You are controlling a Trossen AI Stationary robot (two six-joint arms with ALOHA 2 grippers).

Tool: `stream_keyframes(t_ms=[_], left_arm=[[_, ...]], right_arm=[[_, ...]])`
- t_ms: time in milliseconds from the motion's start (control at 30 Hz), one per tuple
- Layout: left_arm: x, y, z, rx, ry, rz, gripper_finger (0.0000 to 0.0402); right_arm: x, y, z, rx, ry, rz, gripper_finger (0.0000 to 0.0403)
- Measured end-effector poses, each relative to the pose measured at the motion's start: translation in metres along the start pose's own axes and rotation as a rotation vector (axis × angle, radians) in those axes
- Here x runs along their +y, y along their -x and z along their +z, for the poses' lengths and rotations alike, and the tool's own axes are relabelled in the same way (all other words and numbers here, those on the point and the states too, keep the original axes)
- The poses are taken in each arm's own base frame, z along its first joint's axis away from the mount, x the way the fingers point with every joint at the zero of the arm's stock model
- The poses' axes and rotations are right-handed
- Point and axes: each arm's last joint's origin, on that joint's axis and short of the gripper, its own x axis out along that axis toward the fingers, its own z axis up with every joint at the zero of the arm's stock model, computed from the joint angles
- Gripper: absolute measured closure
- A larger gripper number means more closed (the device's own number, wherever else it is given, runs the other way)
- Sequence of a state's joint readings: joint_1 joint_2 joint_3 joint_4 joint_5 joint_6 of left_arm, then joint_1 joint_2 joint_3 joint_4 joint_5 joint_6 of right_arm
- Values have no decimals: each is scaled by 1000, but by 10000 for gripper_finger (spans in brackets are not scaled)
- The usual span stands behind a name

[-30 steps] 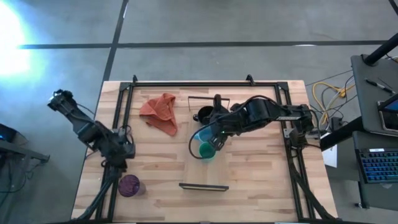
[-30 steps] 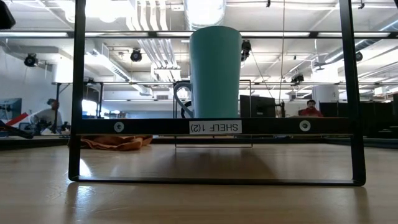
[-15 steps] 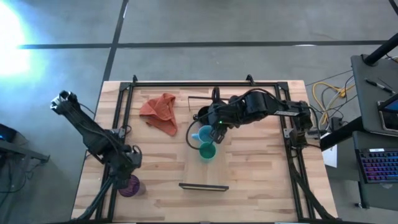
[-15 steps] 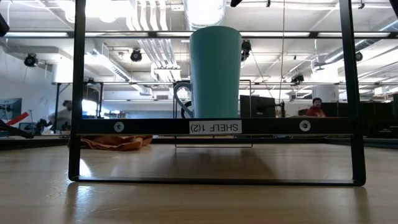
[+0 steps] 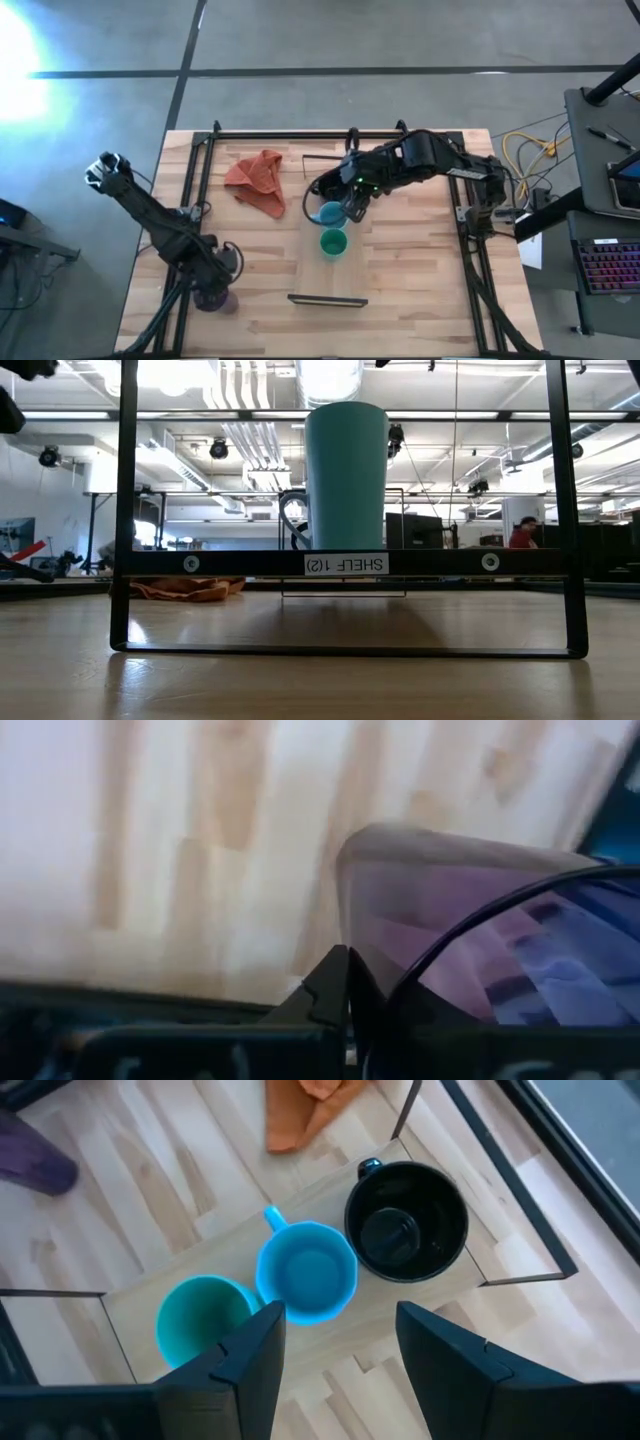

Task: Stack small to large cups/mugs on shelf
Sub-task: Put the purple cup on the shelf

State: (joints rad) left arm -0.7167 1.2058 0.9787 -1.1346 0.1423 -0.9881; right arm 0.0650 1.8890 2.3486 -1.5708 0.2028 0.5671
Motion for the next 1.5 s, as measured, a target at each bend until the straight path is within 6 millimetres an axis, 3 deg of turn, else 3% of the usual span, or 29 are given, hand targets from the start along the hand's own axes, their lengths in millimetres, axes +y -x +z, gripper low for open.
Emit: stream_keyframes(t_ms=[100, 300, 433, 567, 1000, 1500], left_arm=[[8, 13, 3, -19, 80, 68, 400], [27, 71, 17, -216, 297, 116, 401], [35, 108, 30, -384, 416, 67, 401], [34, 127, 48, -442, 436, 59, 401], [-7, 143, 130, -412, 330, 23, 401], [-43, 111, 194, -311, 371, -90, 401]], right_arm=[[-4, 10, -2, -20, -4, 9, 218], [-16, 23, -15, -45, -24, -35, 218], [-27, 17, -35, 16, -77, -83, 218], [-40, 9, -63, 88, -150, -139, 218], [-59, 6, -136, 137, -293, -170, 218], [-46, -1, -161, 104, -168, -66, 218]])
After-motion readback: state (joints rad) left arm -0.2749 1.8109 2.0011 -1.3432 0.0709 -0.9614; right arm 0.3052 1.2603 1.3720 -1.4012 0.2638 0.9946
